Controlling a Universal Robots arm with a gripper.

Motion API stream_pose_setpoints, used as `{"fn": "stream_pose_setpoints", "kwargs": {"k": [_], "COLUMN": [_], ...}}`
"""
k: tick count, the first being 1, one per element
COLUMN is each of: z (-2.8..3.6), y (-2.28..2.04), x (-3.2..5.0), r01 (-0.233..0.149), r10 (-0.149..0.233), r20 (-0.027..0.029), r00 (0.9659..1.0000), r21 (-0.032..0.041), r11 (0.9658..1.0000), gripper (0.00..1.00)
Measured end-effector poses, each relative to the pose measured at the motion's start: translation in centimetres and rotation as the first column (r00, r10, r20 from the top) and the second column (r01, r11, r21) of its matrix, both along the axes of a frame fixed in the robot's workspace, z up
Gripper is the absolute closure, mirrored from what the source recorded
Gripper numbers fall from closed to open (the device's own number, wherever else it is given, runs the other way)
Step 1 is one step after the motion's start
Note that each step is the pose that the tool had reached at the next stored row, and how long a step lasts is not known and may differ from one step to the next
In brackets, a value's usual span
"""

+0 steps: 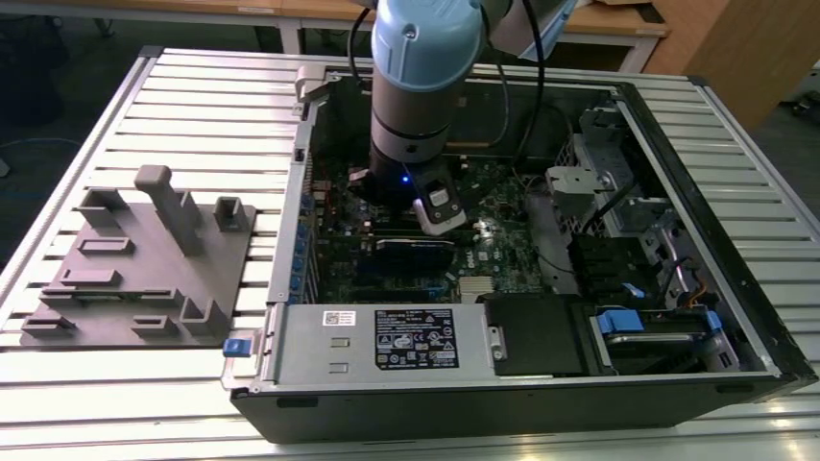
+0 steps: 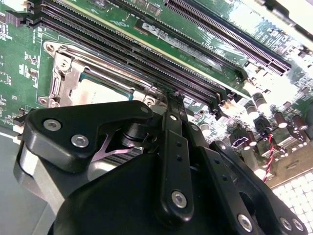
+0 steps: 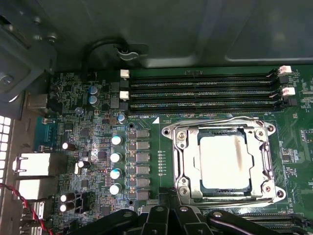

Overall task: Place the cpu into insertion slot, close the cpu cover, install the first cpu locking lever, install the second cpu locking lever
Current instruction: 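Install the second cpu locking lever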

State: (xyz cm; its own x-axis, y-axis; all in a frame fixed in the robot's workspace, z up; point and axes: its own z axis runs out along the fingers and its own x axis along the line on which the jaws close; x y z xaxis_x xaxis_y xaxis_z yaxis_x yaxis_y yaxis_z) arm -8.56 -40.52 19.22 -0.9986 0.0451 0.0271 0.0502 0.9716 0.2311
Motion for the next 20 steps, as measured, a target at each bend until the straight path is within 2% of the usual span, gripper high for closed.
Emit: {"fn": "stream_pose_setpoints", "kwargs": {"k": [5, 11, 20], "z": [0.00, 0.12, 1.04], "y": [-0.10, -0.11, -0.11], "x": [0.00, 0.00, 0.00], "r01": [0.000, 0.000, 0.000], "r10": [0.000, 0.000, 0.000], "r20": [0.0000, 0.0002, 0.0000], "r00": [1.0000, 1.0000, 1.0000], "r21": [-0.0034, -0.0033, -0.0033], "r11": [1.0000, 1.0000, 1.0000], "gripper": [0.89, 0.89, 0.89]}}
